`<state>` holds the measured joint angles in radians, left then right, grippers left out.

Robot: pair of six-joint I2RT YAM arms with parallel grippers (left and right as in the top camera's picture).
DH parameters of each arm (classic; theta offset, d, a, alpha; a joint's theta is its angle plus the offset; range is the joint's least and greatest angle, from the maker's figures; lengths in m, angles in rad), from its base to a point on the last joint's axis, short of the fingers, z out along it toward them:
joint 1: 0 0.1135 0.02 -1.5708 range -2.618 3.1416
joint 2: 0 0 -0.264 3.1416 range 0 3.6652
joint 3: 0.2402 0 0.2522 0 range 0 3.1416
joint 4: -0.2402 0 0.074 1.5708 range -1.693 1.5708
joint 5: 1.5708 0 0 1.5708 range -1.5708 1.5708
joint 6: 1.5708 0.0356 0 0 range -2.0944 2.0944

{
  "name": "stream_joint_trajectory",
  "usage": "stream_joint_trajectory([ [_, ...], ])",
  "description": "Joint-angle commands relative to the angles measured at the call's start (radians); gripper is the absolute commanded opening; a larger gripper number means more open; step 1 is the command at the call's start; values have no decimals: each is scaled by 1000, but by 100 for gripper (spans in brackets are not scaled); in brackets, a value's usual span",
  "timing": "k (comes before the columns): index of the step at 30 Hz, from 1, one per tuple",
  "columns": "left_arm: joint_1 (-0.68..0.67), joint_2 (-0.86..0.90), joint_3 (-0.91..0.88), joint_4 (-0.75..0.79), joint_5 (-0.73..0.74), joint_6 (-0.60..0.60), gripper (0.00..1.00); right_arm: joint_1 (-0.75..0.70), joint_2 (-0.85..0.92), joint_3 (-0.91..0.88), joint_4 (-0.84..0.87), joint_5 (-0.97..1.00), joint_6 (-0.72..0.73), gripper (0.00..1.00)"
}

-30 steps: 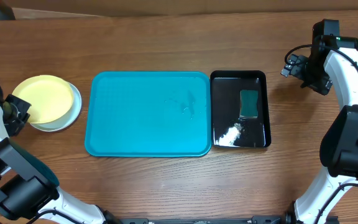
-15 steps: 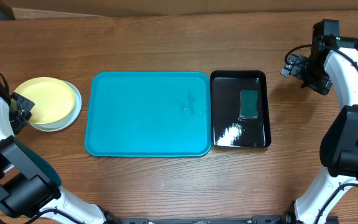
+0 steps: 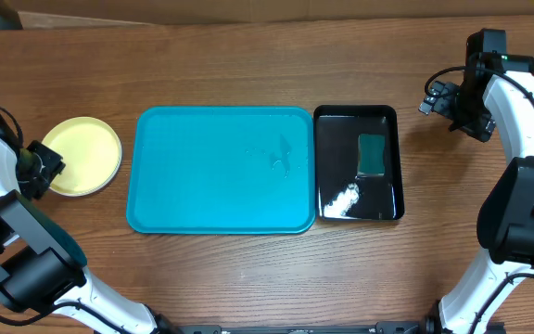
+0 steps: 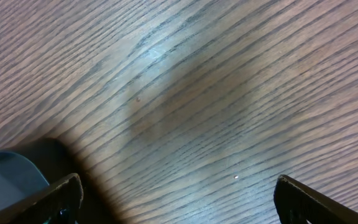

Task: Clean dirty plates on tray and stack at the side
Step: 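Open the left gripper and lift it off the yellow plate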

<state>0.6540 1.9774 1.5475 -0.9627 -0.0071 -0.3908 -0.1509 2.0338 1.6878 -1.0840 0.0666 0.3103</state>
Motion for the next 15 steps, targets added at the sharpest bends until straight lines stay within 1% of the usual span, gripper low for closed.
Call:
stream_joint_trajectory([
  [1,-14,-15,117,-50,141,26,46,-2,-14,24,6,-1,3,100],
  [4,-39,-24,179,-87,227,64,46,-2,-14,24,6,-1,4,100],
  [6,-78,-34,203,-92,301,124,47,-2,-14,24,6,-1,4,100],
  [8,-117,-37,204,-93,315,145,50,-2,-14,24,6,-1,4,100],
  [9,-137,-36,204,-94,314,145,56,-2,-14,24,6,-1,4,100],
  [10,-157,-35,202,-98,314,145,64,-2,-14,24,6,-1,4,100],
  [11,-181,-35,196,-98,313,145,100,-2,-14,24,6,-1,4,100],
  [15,-251,-35,194,-98,311,144,100,-2,-14,24,6,-1,4,100],
])
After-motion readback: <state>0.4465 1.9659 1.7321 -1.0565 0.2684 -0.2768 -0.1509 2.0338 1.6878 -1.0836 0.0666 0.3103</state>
